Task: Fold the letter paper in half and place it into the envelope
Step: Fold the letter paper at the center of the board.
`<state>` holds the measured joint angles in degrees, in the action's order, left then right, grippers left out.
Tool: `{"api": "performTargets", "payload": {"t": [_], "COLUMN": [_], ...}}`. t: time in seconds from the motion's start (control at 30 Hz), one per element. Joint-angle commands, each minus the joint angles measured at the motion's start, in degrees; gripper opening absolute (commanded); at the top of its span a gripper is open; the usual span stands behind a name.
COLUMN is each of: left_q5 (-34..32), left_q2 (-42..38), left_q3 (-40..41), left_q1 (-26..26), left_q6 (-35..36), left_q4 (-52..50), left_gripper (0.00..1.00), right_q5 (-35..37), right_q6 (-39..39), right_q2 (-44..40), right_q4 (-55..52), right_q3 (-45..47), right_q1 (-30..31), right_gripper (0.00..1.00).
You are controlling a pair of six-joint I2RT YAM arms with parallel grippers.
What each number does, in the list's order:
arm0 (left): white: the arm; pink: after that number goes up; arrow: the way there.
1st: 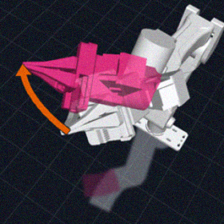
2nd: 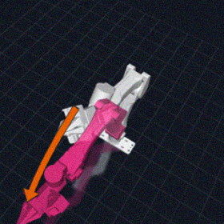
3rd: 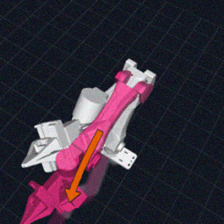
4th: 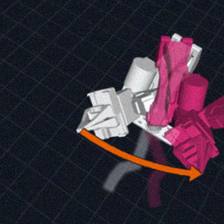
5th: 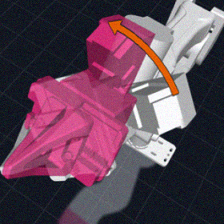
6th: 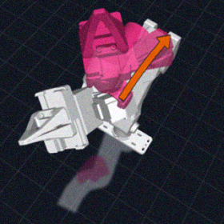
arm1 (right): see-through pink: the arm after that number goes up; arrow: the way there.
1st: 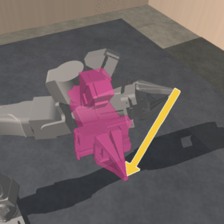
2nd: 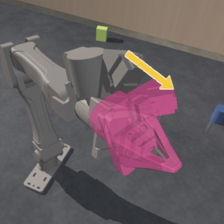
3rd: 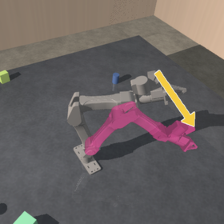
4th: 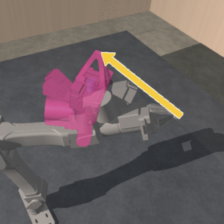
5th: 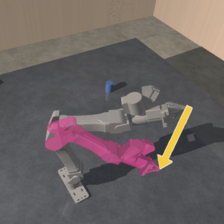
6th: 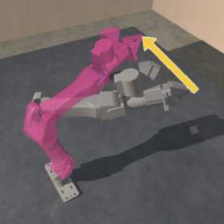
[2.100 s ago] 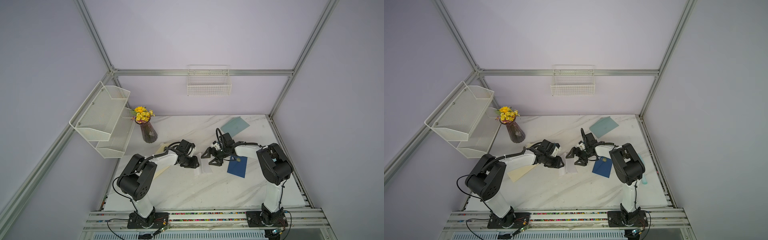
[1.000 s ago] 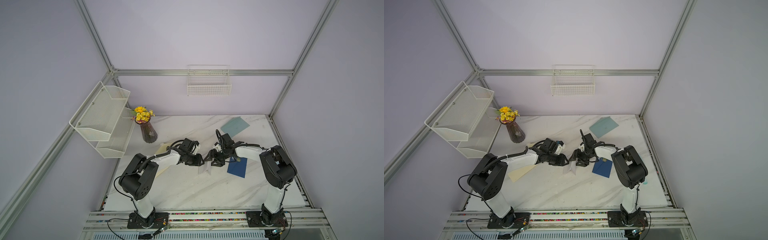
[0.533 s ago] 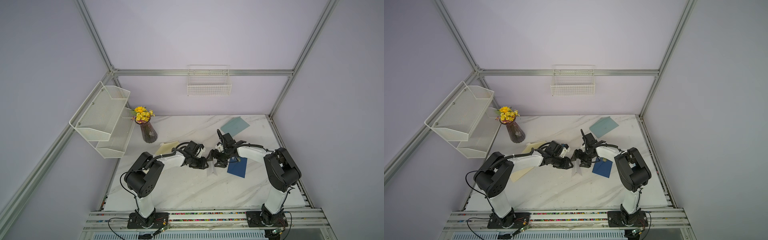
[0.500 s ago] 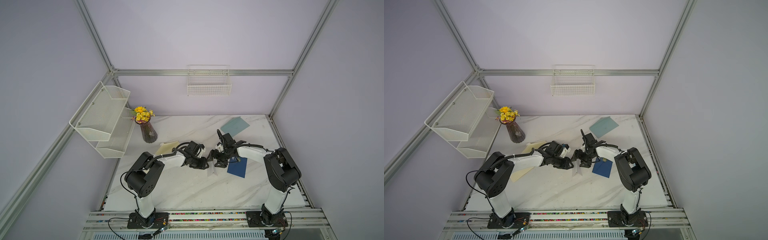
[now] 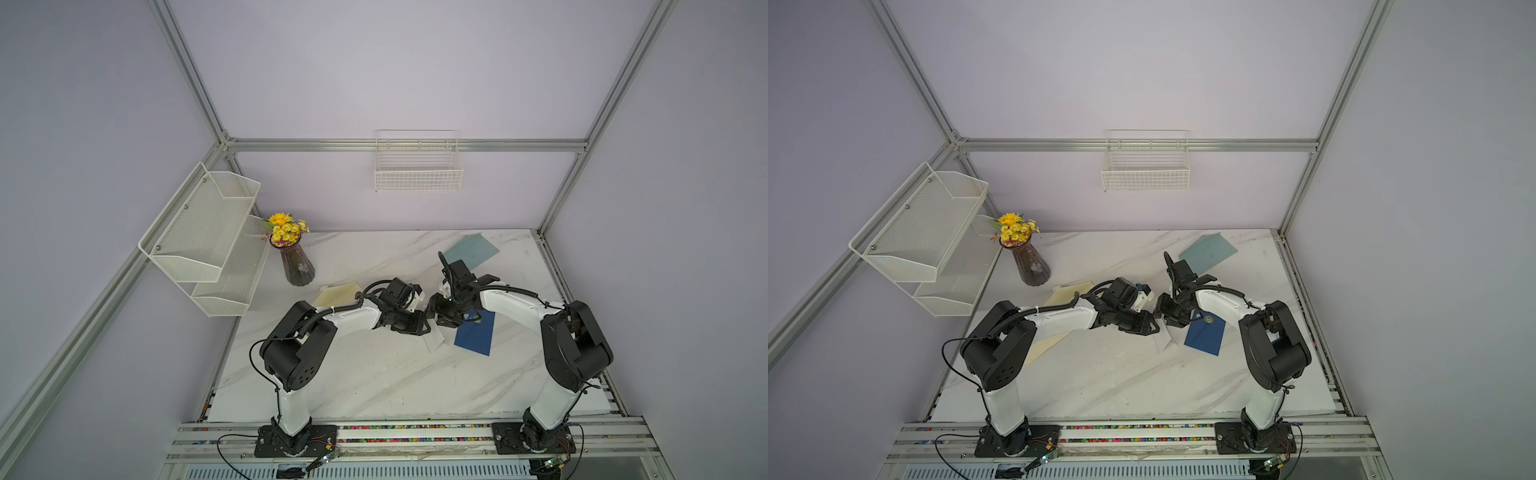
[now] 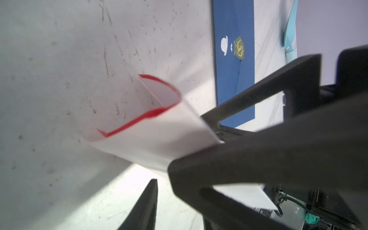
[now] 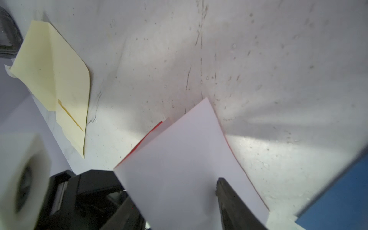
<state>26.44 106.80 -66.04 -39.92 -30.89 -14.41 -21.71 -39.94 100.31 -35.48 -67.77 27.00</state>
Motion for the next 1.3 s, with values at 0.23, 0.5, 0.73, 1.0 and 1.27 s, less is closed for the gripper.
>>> {"api": "performTargets", "payload": {"t": [0.23, 0.5, 0.73, 1.0, 1.27], "left_q5": [1.0, -2.2, -5.4, -7.0, -5.1], "left_q2": [-0.8, -6.6, -10.8, -12.1, -15.2], "left_q3": [-2.2, 2.0, 2.4, 0.4, 0.6], "left_q1": [-0.4, 0.0, 2.3, 5.7, 9.3], "left_q6": [1.5, 4.3, 3.2, -3.3, -17.1], "left_q4": [1.5, -2.3, -5.2, -6.9, -2.0], "left_gripper": [0.38, 0.41, 0.5, 0.99, 1.0], "right_q5": [7.4, 8.9, 7.4, 0.6, -5.0], "right_q6": [7.1, 8.5, 7.0, -0.2, -12.2], "right_q2": [0.7, 2.4, 0.5, -3.1, -4.4], "right_q4": [-10.8, -12.7, -12.4, -3.4, 12.8], "right_q3": [-4.5, -8.1, -9.9, -5.4, -2.3], "right_q1": [0.6, 0.5, 0.5, -2.2, -4.1], "right_gripper": [0.41, 0.09, 0.0, 0.0, 0.0]}}
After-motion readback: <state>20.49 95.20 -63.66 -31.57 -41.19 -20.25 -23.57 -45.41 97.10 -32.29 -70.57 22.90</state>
